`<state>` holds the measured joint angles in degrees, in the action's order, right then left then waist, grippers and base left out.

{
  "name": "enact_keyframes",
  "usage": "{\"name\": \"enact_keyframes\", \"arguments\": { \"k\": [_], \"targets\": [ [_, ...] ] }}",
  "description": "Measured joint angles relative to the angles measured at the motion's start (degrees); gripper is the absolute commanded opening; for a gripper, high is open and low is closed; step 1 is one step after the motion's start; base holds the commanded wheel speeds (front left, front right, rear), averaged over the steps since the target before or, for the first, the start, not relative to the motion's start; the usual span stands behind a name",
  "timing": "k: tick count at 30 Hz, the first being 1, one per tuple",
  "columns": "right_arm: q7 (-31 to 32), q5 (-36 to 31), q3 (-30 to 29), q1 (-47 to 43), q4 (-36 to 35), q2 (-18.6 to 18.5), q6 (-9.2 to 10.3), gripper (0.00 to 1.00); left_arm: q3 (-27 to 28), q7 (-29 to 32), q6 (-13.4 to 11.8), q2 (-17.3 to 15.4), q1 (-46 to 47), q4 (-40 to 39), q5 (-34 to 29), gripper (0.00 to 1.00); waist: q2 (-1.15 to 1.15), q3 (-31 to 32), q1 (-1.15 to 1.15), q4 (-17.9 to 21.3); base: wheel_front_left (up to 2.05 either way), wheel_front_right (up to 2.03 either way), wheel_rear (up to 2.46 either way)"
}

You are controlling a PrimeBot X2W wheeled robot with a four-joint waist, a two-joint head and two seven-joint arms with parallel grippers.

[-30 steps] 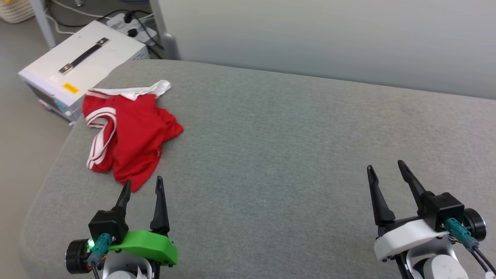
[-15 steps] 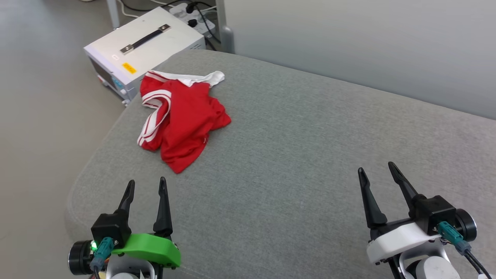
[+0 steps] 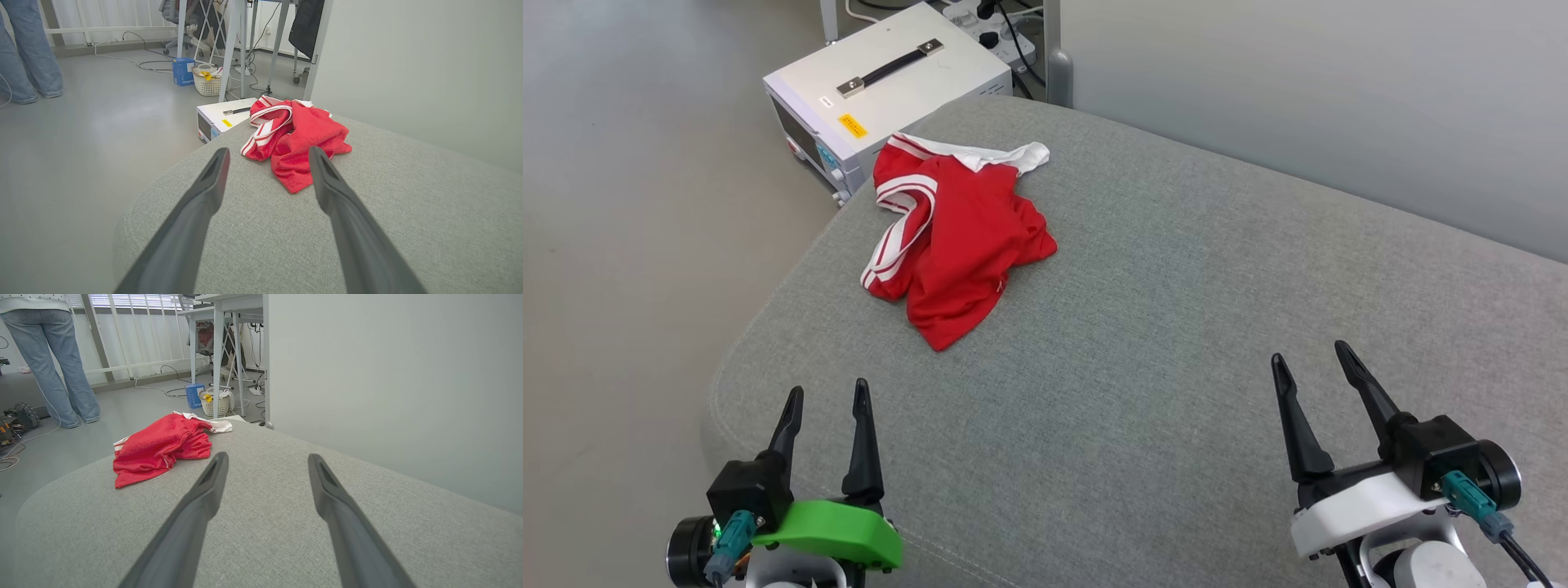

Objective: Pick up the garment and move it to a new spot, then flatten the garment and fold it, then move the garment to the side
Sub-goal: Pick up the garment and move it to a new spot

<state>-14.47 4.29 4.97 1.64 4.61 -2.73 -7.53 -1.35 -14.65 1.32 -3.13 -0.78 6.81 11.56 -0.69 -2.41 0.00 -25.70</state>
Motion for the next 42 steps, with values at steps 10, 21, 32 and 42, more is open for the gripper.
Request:
{"name": "enact_keyframes", "arguments": {
  "k": [10, 21, 32, 42],
  "targets": [
    [-0.02, -2.46, -0.10, 2.65, -1.21, 0.00, -0.01, 1.00, -0.69, -0.01, 3.30, -0.05, 4.75, 4.82, 0.69, 1.00, 0.00, -4.57, 0.00, 1.76, 0.00, 0.00, 0.00],
    [-0.24, -6.12, -1.00, 7.73, -3.14, 0.05, -0.01, 1.00, -8.83, 12.40, 6.00, -10.26, 32.04, 23.64, 9.81, 1.00, 0.00, -14.27, 0.00, 5.66, 0.00, 0.00, 0.00],
    [-0.24, -6.22, -0.24, 11.69, -4.82, 0.03, 0.00, 1.00, -17.74, 36.66, 6.01, -25.82, 50.13, 26.84, 30.43, 1.00, 0.00, -23.92, 0.01, 11.39, 0.00, 0.00, 0.00],
    [-0.25, -4.42, 0.68, 12.83, -5.49, 0.00, 0.00, 1.00, -19.33, 48.99, 6.01, -29.94, 54.51, 31.77, 39.19, 1.00, 0.00, -30.18, 0.01, 16.84, 0.00, 0.00, 0.00]
  ]
}}
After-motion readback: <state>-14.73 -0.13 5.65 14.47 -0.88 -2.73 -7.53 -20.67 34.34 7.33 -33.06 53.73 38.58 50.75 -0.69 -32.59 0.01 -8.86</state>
